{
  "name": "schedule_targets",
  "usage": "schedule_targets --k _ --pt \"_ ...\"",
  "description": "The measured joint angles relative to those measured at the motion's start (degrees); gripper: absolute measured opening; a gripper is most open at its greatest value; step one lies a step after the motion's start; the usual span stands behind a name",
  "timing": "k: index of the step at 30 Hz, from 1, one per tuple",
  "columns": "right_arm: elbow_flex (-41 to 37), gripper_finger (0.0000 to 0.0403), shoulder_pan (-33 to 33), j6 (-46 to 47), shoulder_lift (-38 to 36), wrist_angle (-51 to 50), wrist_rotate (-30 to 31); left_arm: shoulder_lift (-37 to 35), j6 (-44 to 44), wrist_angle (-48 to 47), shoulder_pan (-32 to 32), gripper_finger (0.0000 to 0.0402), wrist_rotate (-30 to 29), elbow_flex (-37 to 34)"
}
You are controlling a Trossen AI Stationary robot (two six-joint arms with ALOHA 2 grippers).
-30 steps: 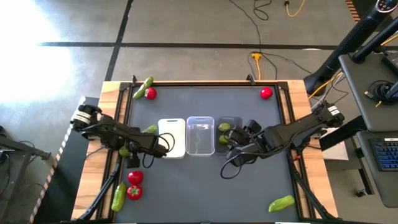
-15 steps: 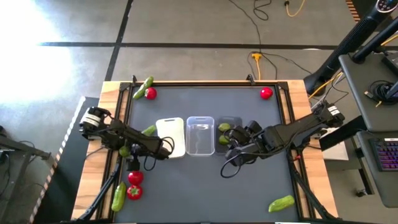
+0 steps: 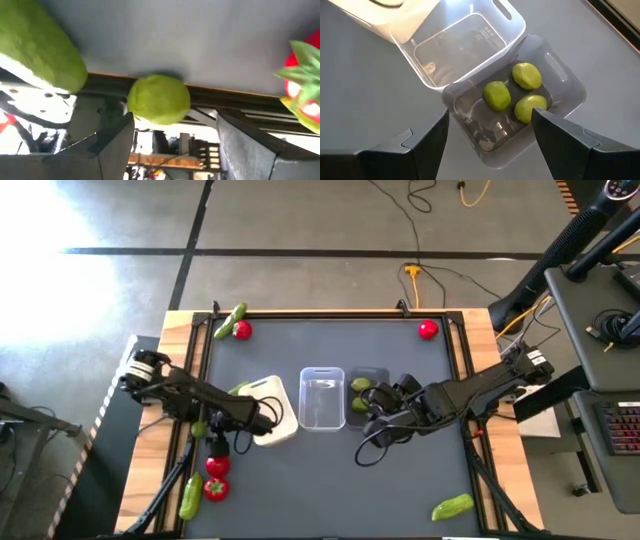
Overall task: Sort produce into baskets
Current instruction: Put the green lime into the black bin
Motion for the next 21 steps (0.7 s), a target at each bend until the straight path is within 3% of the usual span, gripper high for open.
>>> schedule_targets --k 5,9,15,21 --pt "0.0 0.0274 0.3 0.2 0.0 -1.5 -1.1 -5.0 -5.2 -2.2 -1.4 0.0264 7.1 -0.3" --pt "0.6 0.0274 1.0 0.5 0.0 -2.8 -1.0 -9.0 -16.4 -2.0 -4.0 0.0272 6.9 -0.4" --pt "1.3 0.0274 1.9 1.1 0.0 -5.8 -1.0 -16.0 -44.1 5.5 -11.1 0.0274 6.3 -0.5" --pt "1.6 0.0274 1.8 -1.0 -0.1 -8.8 -1.0 -22.0 -76.0 7.7 -23.1 0.0274 -2.0 -0.5"
